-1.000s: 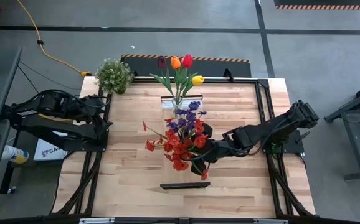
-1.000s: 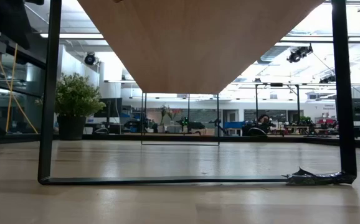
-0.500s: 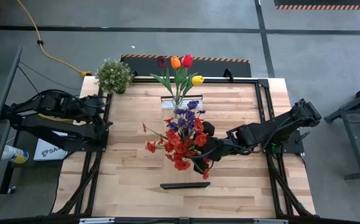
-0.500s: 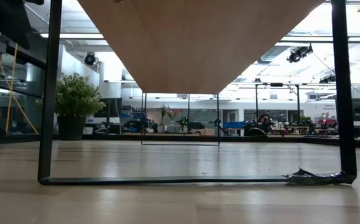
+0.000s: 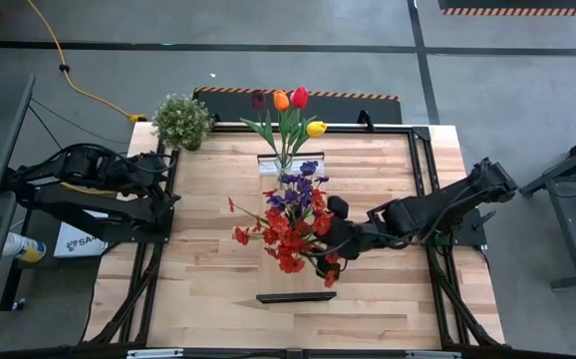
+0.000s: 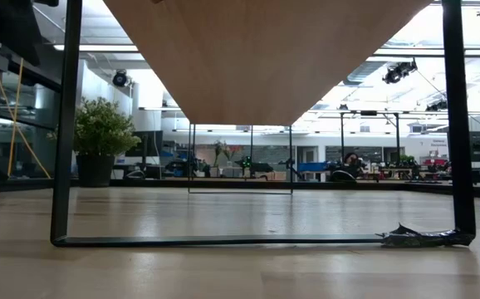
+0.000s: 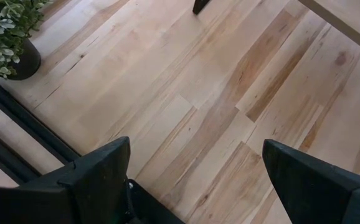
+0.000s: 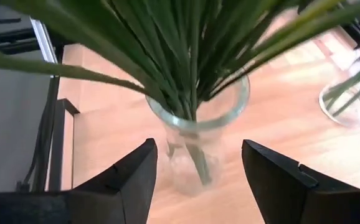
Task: Pick and place flowers into a vace then onto a shelf
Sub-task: Return to Home Position
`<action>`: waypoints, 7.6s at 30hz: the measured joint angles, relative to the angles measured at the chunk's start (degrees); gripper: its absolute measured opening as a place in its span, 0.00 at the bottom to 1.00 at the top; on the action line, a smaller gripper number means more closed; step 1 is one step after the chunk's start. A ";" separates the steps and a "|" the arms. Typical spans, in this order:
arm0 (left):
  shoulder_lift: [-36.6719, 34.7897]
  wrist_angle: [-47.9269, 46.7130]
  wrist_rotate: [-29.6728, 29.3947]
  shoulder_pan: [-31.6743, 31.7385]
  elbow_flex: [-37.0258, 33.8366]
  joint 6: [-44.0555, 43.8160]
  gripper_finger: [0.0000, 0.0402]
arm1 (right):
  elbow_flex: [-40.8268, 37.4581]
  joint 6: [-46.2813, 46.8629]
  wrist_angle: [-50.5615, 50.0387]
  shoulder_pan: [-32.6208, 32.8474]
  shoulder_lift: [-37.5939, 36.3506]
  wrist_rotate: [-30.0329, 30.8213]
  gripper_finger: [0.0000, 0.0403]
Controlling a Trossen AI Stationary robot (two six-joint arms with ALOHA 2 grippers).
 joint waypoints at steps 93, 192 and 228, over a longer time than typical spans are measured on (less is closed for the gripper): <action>-34.11 63.82 26.56 -0.02 -38.14 26.38 0.99 | -60.56 -3.55 12.81 26.99 -89.28 27.73 0.53; -33.99 85.94 25.42 0.00 -59.04 32.96 0.99 | -84.37 -9.48 40.76 -12.68 -89.61 -9.30 0.53; -33.97 85.48 22.71 -0.01 -59.12 34.51 0.99 | -84.39 -7.22 39.37 -12.68 -88.80 -10.82 0.53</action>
